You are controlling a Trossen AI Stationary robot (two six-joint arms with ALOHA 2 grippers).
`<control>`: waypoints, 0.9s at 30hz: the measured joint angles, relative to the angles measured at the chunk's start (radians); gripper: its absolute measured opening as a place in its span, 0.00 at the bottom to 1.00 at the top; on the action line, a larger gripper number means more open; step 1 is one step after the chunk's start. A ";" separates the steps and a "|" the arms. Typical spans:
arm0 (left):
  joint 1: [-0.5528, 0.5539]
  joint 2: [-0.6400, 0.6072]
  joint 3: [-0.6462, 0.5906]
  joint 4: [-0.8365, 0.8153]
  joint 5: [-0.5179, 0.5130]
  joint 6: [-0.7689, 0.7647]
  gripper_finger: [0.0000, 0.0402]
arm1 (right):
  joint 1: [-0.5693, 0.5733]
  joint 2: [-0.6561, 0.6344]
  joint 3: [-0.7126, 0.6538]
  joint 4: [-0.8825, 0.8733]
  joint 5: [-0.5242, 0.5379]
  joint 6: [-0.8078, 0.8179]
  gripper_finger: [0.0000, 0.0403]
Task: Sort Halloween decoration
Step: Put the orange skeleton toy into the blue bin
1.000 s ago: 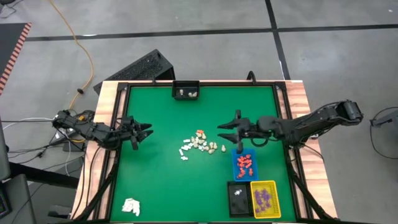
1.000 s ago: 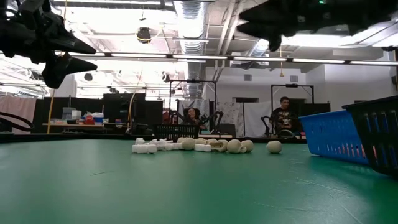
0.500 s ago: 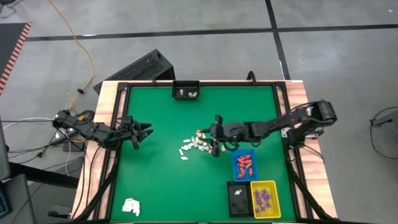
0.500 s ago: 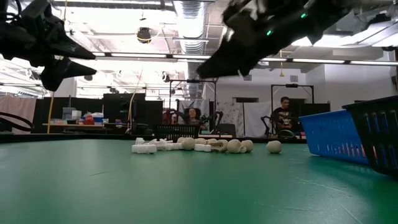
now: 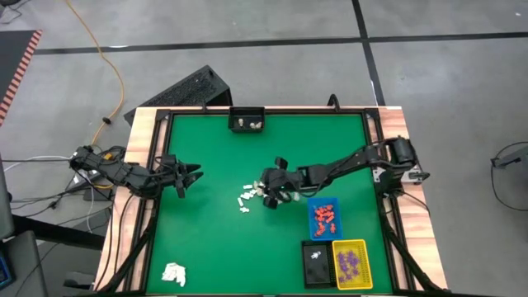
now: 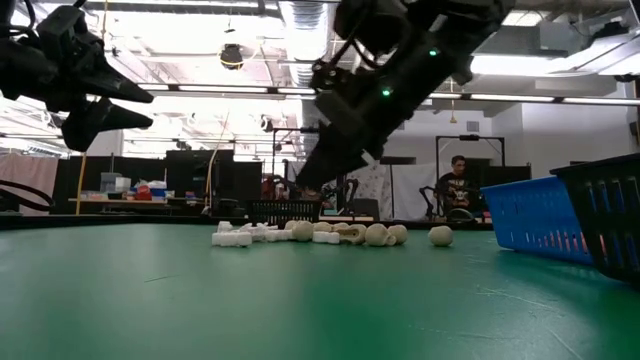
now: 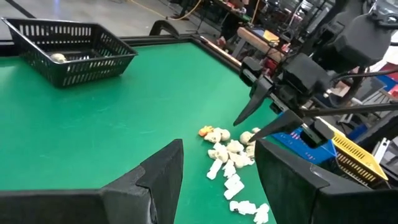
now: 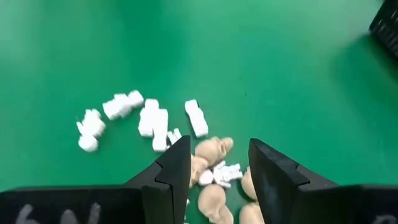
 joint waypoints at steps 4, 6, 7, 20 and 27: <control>0.000 0.000 0.000 -0.008 0.000 -0.001 0.47 | 0.000 0.020 0.039 -0.012 -0.004 -0.057 0.40; 0.000 0.000 0.000 -0.011 0.000 0.000 0.47 | -0.001 0.021 0.047 -0.007 -0.004 -0.083 0.39; 0.000 0.000 0.000 -0.010 -0.001 0.000 0.47 | -0.005 0.021 0.049 -0.007 -0.004 -0.097 0.39; 0.000 0.000 0.000 -0.009 -0.011 0.003 0.47 | -0.045 0.022 0.049 0.066 -0.092 -0.146 0.34; 0.000 0.000 0.000 -0.009 -0.011 -0.018 0.47 | -0.045 0.022 0.049 0.074 -0.092 -0.146 0.34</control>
